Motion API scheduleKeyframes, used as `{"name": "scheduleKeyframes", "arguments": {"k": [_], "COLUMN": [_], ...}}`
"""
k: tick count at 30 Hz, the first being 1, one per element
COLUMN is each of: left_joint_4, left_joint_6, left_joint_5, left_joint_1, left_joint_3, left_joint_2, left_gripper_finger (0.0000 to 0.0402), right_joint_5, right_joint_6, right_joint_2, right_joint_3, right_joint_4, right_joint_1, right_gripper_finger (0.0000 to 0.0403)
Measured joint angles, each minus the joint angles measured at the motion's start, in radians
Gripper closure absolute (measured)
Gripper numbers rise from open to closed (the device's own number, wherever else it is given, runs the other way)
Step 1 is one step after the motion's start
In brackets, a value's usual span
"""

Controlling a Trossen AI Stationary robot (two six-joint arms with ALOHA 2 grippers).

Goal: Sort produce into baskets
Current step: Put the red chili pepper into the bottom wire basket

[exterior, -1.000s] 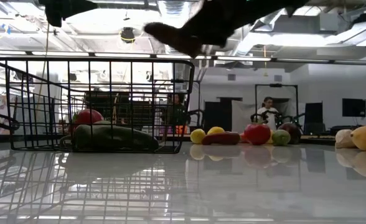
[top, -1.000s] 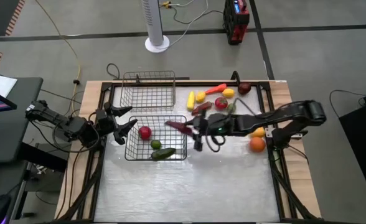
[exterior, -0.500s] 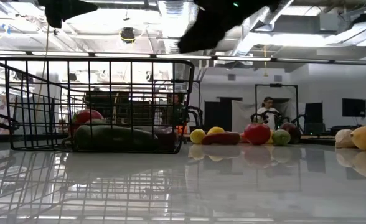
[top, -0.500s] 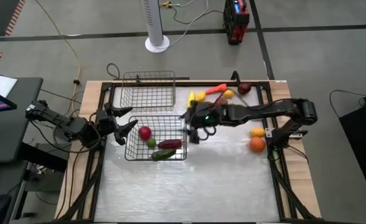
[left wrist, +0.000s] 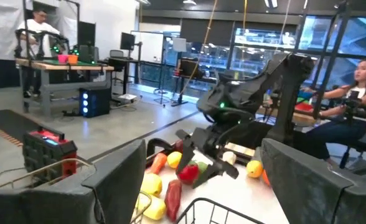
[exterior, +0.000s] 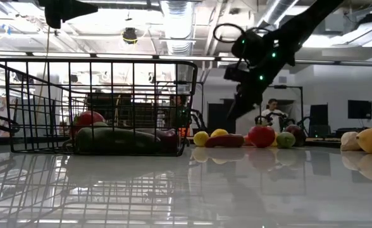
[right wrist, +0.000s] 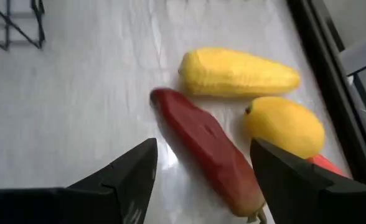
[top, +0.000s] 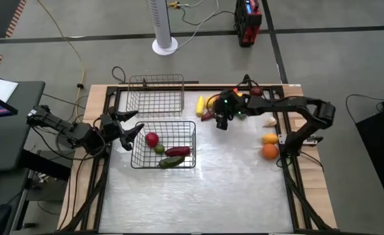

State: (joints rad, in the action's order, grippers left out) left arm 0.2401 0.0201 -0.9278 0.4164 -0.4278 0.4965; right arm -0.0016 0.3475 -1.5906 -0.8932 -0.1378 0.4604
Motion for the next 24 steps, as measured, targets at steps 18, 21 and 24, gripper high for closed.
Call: {"name": "scheduleKeyframes", "arguments": {"k": [18,21,24], "left_joint_4": [-0.025,-0.025,-0.025], "left_joint_6": [-0.024,-0.027,-0.033], "left_joint_5": [-0.053,-0.053,-0.053], "left_joint_1": [-0.002,-0.002,-0.002], "left_joint_3": [0.0,0.0,0.0], "left_joint_2": [0.001,0.0,0.0], "left_gripper_finger": [0.0097,0.0097,0.0097], "right_joint_5": [-0.044,-0.011,-0.003], "right_joint_6": [0.176,0.175,0.17], "right_joint_2": [-0.231,-0.216,-0.188], "right_joint_3": [-0.078,-0.075,-0.071], "right_joint_4": [-0.034,-0.039,-0.056], "right_joint_1": [0.086,0.075,0.069], "right_gripper_finger": [0.0117,0.0127,0.0158]}}
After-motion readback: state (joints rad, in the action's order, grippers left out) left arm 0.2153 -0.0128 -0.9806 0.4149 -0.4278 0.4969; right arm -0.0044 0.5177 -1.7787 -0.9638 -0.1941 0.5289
